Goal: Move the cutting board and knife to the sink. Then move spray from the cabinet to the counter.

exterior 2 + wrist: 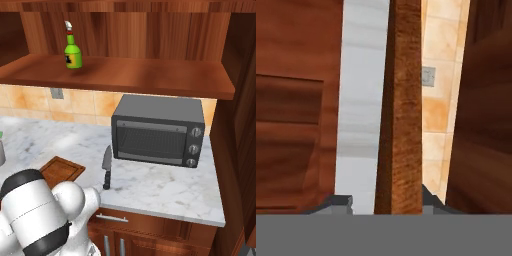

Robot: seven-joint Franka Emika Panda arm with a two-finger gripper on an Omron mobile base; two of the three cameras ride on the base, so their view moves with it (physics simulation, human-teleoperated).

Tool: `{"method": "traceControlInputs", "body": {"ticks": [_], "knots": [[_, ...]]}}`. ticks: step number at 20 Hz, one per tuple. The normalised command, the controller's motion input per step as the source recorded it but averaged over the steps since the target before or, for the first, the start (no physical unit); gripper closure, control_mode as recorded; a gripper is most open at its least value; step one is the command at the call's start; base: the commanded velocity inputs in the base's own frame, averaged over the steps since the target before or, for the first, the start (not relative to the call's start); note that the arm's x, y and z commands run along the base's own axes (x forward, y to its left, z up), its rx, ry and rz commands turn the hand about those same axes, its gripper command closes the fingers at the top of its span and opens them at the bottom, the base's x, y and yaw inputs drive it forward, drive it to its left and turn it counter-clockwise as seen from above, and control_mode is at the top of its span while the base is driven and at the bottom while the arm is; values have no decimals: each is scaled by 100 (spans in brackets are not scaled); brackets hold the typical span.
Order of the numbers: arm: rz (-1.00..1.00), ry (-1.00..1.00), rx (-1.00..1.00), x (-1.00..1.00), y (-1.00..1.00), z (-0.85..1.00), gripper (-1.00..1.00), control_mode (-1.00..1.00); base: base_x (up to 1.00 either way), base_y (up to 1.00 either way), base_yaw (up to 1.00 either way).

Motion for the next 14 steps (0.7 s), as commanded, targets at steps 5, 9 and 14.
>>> {"method": "traceControlInputs", "body": {"ticks": [5,9,14], "knots": [[0,-8,0,-11,0,40,100,-100,0,0,0],[0,-13,2,-42,-4,99,100,-100,0,0,0],[0,-1,8,-11,-10,100,100,-100,0,0,0]]}}
